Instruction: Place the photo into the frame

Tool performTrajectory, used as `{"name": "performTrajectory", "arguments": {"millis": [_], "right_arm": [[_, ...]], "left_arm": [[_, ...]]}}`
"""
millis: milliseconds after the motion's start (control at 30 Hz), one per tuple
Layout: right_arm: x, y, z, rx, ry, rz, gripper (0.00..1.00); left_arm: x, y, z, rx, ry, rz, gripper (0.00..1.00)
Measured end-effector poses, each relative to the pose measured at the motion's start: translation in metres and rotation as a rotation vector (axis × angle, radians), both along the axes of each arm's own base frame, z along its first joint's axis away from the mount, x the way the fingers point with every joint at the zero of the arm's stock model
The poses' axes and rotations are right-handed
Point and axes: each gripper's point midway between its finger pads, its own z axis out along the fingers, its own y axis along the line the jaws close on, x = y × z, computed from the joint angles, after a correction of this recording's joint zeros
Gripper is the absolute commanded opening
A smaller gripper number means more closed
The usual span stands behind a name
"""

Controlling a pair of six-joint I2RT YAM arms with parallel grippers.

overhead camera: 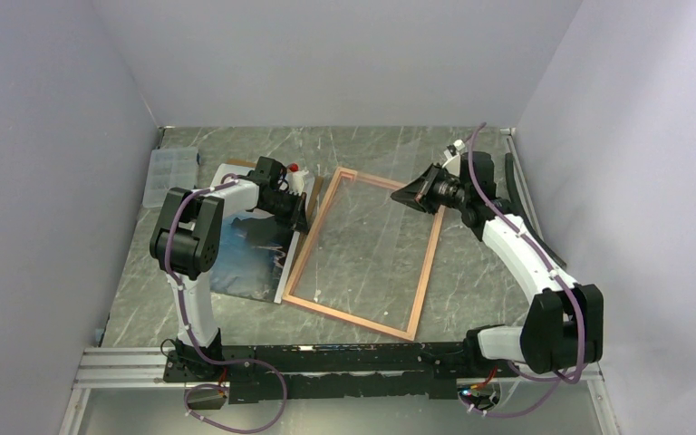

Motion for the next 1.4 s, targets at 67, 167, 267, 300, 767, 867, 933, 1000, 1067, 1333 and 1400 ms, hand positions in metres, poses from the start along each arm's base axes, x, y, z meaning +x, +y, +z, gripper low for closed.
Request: {"name": "performTrajectory", "arguments": {"millis": [67,167,267,300,767,867,933,1000,1067,1333,1400], "right_arm": [[-0.001,0.003,0.002,0.003,-0.010,0.009,0.00],[-0.003,0.008,0.006,0.008,-0.023,0.023,0.00],[-0.007,0.015,0.010,0.018,-0.030,0.042,0.00],[-0.008,0.016,0.010,0.022,-0.030,0.046,0.00],[-0.017,0.023,0.013,0.096,-0.035,0.048,0.00],[-0.019,0.031,0.017,0.107,-0.035,0.053,0.00],[-0.020,0.040,0.020,0.111,-0.032,0.056,0.00],[-0.020,0.049,0.026,0.110,-0.040,0.061,0.00],[-0.020,0.056,0.031,0.105,-0.046,0.058,0.00],[-0.017,0.055,0.026,0.075,-0.012,0.007,0.00],[-0.016,0.053,0.024,0.066,-0.002,-0.007,0.00]], "left_arm": [[0.000,0.000,0.000,0.000,0.000,0.000,0.03],[0.000,0.000,0.000,0.000,0.000,0.000,0.03],[0.000,0.000,0.000,0.000,0.000,0.000,0.03],[0.000,0.000,0.000,-0.001,0.000,-0.001,0.03],[-0.001,-0.001,0.000,-0.002,0.001,-0.004,0.03],[-0.001,-0.001,0.000,-0.002,0.001,-0.004,0.03],[-0.001,-0.001,0.000,-0.001,0.002,-0.004,0.03],[-0.001,-0.001,0.000,-0.001,0.002,-0.004,0.03],[-0.001,-0.001,0.000,-0.001,0.003,-0.004,0.03],[-0.001,-0.001,0.000,-0.001,0.003,-0.004,0.03],[-0.001,-0.001,0.000,-0.001,0.003,-0.004,0.03]]}}
